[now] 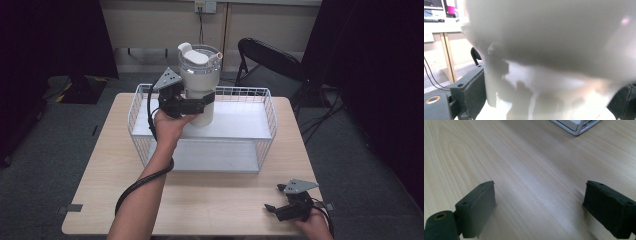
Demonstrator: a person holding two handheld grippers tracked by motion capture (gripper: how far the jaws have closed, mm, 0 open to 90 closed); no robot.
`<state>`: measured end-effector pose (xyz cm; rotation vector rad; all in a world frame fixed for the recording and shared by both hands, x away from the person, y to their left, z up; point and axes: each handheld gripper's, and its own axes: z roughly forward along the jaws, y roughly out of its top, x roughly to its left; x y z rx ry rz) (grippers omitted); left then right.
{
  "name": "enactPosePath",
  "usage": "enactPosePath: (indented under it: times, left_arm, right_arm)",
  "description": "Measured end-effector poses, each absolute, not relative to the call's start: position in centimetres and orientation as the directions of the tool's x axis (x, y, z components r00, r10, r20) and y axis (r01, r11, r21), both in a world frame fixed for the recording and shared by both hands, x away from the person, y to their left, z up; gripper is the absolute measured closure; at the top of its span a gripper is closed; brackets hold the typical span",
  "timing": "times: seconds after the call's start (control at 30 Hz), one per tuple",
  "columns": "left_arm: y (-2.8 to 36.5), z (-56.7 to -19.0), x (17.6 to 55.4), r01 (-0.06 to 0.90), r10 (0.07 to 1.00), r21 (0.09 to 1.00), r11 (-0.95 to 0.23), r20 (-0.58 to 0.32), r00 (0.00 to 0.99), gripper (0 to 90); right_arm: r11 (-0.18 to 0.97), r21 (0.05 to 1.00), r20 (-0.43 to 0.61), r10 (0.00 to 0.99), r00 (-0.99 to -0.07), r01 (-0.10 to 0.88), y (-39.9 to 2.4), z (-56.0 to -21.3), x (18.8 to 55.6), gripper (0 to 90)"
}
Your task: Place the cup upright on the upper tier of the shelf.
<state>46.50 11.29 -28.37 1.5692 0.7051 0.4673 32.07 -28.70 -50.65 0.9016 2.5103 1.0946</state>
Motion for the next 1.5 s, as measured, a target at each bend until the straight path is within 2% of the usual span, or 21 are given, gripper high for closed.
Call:
enactPosePath:
  times: [0.47, 0.6, 0.87, 1.03, 1.17, 1.5]
  left_arm:
    - [11.7, -29.2, 46.0, 0.174, 0.679, 0.985, -0.007, -0.123, 0.723, 6.5]
    - [12.0, -29.9, 45.8, 0.192, 0.683, 0.979, -0.068, -0.094, 0.724, 7.9]
    - [12.9, -30.7, 44.6, 0.213, 0.687, 0.972, -0.103, -0.085, 0.722, 12.1]
    - [13.9, -31.0, 43.3, 0.216, 0.656, 0.969, -0.118, -0.087, 0.750, 13.9]
    - [14.4, -31.1, 41.4, 0.206, 0.616, 0.958, -0.200, -0.040, 0.787, 13.8]
    - [15.1, -32.0, 38.9, 0.217, 0.571, 0.947, -0.239, -0.043, 0.820, 13.7]
  right_arm:
    - [0.524, 0.730, 0.011, 0.632, -0.775, 0.438, -28.7, -50.6, 32.1, 9.7]
    - [0.524, 0.730, 0.011, 0.632, -0.775, 0.438, -28.7, -50.6, 32.1, 9.7]
    - [0.526, 0.730, 0.012, 0.629, -0.777, 0.436, -28.7, -50.6, 32.1, 9.7]
    - [0.527, 0.729, 0.013, 0.629, -0.778, 0.438, -28.7, -50.6, 32.1, 9.8]
    - [0.526, 0.730, 0.013, 0.628, -0.778, 0.437, -28.7, -50.6, 32.1, 9.8]
    - [0.526, 0.730, 0.013, 0.629, -0.777, 0.437, -28.7, -50.6, 32.1, 9.8]
